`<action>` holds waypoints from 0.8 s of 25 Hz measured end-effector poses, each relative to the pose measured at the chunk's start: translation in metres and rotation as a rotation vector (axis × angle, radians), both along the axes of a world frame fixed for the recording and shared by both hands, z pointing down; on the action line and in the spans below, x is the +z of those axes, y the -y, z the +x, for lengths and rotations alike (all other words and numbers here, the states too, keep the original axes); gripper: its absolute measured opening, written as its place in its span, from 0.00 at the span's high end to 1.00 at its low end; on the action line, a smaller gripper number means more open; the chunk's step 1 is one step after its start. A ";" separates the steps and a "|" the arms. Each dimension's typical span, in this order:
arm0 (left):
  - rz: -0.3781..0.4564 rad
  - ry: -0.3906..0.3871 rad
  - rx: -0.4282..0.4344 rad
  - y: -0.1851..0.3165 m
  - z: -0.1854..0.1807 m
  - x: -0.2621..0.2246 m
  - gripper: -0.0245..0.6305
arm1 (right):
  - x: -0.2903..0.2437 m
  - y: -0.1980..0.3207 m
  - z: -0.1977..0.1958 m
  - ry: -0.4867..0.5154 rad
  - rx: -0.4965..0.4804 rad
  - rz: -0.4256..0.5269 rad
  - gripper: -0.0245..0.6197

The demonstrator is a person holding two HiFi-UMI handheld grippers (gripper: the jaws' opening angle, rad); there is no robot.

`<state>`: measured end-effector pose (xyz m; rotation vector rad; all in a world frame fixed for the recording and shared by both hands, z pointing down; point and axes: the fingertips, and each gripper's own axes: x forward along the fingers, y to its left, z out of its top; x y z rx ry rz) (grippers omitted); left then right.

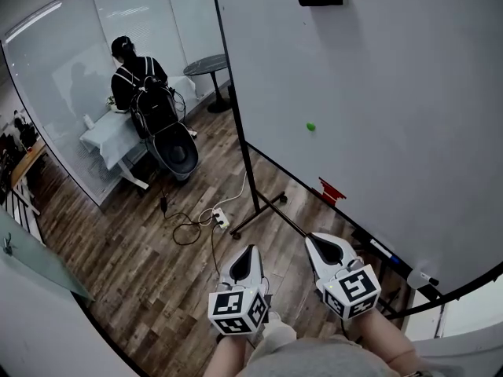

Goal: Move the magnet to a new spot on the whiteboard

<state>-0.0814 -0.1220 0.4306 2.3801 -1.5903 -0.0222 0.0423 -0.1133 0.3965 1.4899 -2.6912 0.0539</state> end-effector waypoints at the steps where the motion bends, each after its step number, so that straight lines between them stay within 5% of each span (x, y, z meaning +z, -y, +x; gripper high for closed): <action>1: -0.001 0.001 0.008 0.010 -0.003 -0.001 0.96 | -0.001 0.009 -0.002 0.000 0.010 -0.001 0.96; 20: 0.011 0.005 0.150 0.167 -0.042 -0.002 0.96 | -0.001 0.150 -0.042 0.013 0.156 0.015 0.96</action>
